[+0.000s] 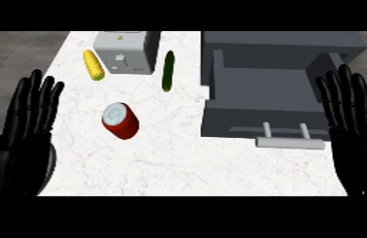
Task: Pick up the can, place it into the drawer and close the drawer
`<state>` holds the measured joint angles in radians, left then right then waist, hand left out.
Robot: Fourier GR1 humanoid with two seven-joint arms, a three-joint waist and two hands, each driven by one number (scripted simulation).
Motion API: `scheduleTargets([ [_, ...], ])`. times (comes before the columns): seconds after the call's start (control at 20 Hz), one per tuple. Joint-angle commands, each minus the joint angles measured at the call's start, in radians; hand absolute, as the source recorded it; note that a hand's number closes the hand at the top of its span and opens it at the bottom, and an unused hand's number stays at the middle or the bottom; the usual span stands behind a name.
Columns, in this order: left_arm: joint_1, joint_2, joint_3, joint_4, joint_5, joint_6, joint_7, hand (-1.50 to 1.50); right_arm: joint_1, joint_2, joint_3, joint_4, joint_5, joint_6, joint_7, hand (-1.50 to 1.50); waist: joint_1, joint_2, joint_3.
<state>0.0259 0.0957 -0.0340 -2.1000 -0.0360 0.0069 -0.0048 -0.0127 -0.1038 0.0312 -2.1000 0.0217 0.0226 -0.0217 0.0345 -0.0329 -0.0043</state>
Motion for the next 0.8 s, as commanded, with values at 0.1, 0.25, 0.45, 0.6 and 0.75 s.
scheduleTargets([
  [0.1,-0.068,-0.060,-0.041,0.022,-0.080,0.068,-0.018,-1.50,-0.064,-0.007,-0.055,0.017,-0.024,0.000,0.016,-1.50,-0.035,0.033,0.004],
  [0.25,-0.246,-0.094,-0.051,0.179,-0.144,0.140,0.003,-1.50,0.019,0.033,-0.009,-0.044,0.026,-0.042,0.017,-1.50,-0.047,0.034,0.004],
  [0.45,-0.120,-0.095,-0.077,0.181,-0.209,0.237,0.309,-1.50,0.067,0.008,-0.055,0.035,0.000,-0.054,0.235,-1.50,-0.050,0.034,0.005],
  [0.6,-0.144,-0.091,-0.099,0.130,-0.253,0.238,0.425,-1.50,0.106,-0.012,-0.098,-0.007,-0.043,-0.034,0.261,-1.50,-0.041,0.031,0.005],
  [0.75,-0.188,-0.096,-0.190,0.167,-0.292,0.342,0.452,-1.50,0.155,0.006,-0.102,0.063,-0.049,-0.008,0.147,-1.50,-0.041,0.032,0.005],
])
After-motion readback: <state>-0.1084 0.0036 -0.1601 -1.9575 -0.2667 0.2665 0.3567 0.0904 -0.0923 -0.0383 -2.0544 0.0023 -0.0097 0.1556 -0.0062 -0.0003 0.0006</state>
